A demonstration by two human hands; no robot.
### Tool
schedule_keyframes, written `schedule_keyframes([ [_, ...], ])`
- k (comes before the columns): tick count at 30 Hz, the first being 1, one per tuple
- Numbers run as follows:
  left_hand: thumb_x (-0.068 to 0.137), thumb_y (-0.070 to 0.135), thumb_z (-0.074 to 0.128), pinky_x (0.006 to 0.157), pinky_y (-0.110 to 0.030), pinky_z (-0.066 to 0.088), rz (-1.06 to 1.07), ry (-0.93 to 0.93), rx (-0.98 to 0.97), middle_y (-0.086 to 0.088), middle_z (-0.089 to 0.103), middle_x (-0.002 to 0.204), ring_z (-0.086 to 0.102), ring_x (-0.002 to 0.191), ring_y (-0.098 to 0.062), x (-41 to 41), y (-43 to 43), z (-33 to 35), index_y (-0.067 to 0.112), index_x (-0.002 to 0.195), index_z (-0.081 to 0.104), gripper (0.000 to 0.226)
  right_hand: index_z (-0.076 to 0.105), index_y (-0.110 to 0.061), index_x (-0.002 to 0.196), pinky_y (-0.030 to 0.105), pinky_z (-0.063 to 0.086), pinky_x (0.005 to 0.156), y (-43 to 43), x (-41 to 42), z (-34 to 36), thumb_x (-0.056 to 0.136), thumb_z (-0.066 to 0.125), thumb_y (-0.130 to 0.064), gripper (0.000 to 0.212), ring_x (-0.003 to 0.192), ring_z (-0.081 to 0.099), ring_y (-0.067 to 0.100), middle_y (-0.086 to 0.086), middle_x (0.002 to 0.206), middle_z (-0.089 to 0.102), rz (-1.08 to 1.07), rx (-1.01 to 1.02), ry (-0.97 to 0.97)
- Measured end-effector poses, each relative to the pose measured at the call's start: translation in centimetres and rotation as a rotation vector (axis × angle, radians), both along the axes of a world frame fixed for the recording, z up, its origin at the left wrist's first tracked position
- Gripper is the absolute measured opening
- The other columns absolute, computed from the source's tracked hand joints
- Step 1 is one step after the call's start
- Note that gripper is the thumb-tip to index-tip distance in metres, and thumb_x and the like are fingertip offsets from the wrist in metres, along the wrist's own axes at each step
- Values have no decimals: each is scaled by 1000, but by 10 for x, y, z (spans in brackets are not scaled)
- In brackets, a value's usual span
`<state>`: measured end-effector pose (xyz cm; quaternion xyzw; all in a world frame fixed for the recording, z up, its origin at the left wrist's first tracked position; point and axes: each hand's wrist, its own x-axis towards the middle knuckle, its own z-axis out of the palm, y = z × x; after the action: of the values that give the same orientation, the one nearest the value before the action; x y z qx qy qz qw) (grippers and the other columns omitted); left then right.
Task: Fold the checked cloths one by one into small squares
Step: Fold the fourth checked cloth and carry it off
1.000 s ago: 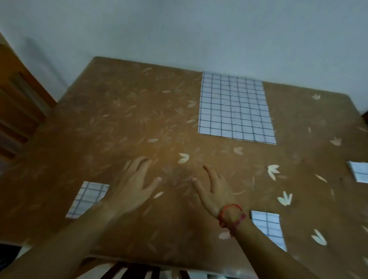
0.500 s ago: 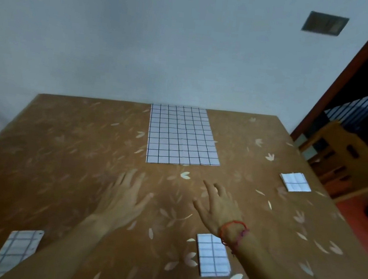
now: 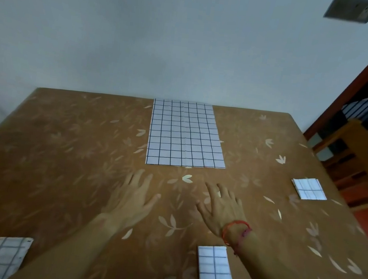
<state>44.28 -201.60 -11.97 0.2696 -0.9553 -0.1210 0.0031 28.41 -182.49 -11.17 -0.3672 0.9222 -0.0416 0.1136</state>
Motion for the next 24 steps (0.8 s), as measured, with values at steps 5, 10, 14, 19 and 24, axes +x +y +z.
schedule_keyframes([
  [5,86,64,20,108,-43,35,0,-37,10,-5,33,146,30,134,-25,-37,-21,-24,20,141,38,72,19,-34,148,41,29,108,-23,-38,-27,91,32,-61,64,134,34,26,5,151,29,12,51,-14],
  [10,87,63,23,102,-48,37,7,-63,40,-3,39,136,39,124,-25,-80,-49,-63,22,128,44,62,42,-19,140,41,34,107,-39,-82,-61,96,41,-43,50,128,42,32,13,141,44,58,279,-72],
  [14,93,59,32,106,-48,35,44,-80,49,-1,23,151,21,139,-21,-110,-66,-94,23,139,35,58,32,13,140,30,34,104,-50,-99,-61,95,35,2,45,129,48,28,30,142,40,90,326,-329],
  [19,94,56,35,110,-41,29,38,-73,77,-6,13,157,11,144,-23,-136,-80,-125,24,143,31,59,25,-22,148,37,26,113,-86,-122,-102,90,26,-54,66,146,15,26,18,156,16,24,37,-129],
  [24,95,60,30,117,-42,12,42,-152,80,-10,-2,161,-8,147,-24,-142,-87,-148,22,150,18,68,21,-41,142,42,16,116,-100,-145,-144,88,34,-61,58,146,7,26,8,157,11,11,17,-64],
])
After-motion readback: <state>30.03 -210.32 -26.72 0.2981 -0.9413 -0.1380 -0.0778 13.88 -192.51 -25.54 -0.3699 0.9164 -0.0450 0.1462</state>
